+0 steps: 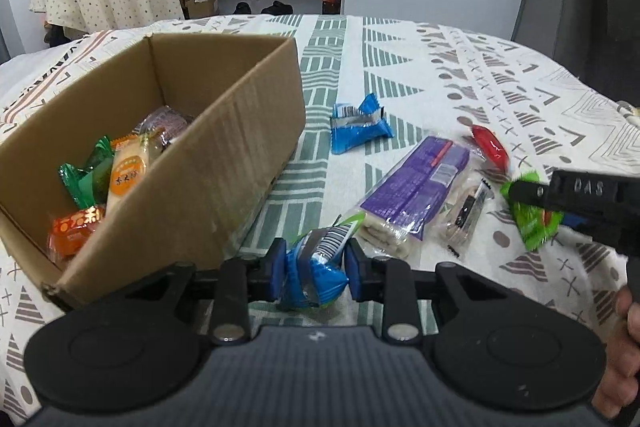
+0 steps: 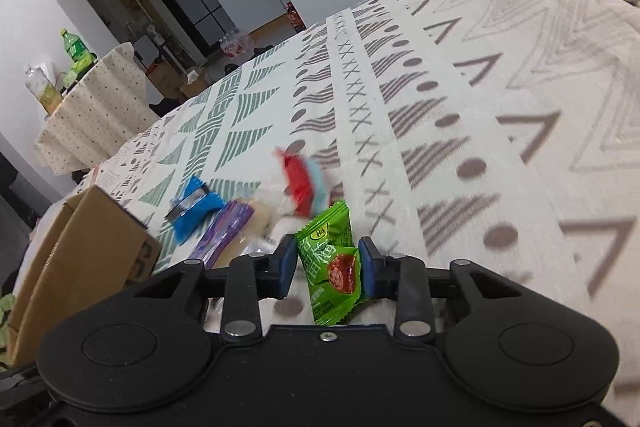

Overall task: Organize snacks
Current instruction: 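Grasp the blue packet with the left tool while the right tool grasps the green candy packet, then carry both held snacks over the cardboard box, then open both tools to drop the snacks into the box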

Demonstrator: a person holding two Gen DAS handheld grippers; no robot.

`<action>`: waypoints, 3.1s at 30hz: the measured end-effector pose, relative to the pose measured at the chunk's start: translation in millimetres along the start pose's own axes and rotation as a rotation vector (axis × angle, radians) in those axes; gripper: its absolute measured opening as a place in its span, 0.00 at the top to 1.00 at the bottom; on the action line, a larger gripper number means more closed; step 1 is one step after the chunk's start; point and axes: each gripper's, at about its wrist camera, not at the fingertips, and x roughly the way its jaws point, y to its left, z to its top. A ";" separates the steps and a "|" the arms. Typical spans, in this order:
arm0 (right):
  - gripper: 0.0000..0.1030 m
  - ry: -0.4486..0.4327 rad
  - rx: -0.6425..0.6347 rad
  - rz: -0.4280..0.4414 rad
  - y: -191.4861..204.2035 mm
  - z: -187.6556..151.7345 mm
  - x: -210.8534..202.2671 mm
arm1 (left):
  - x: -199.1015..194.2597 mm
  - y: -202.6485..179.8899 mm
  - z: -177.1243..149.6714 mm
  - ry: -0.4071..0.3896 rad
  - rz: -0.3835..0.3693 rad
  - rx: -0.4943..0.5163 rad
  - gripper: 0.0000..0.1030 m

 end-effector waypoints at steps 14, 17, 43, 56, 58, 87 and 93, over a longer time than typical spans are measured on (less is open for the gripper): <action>0.69 -0.025 -0.022 -0.035 39.6 -16.6 -58.0 | -42.0 8.9 14.8 -0.066 -0.097 -0.028 0.71; 0.69 -0.037 -0.025 -0.045 47.8 -15.6 -68.8 | -49.6 15.8 18.3 -0.071 -0.115 -0.041 0.71; 0.69 -0.148 -0.083 -0.041 157.9 6.6 -104.7 | -92.5 97.8 78.2 -0.120 -0.273 -0.151 0.71; 0.69 -0.146 -0.103 -0.013 204.9 5.8 -89.2 | -83.6 157.7 93.5 -0.087 -0.270 -0.267 0.71; 0.69 -0.141 -0.103 0.001 211.9 4.3 -84.5 | -80.8 166.3 95.3 -0.078 -0.272 -0.288 0.71; 0.55 -0.051 -0.041 0.024 222.0 -3.1 -52.5 | -54.1 191.9 94.7 0.013 -0.141 -0.362 0.27; 0.48 -0.071 -0.024 -0.025 194.7 -6.2 -73.4 | -61.4 166.0 89.8 -0.005 -0.166 -0.288 0.15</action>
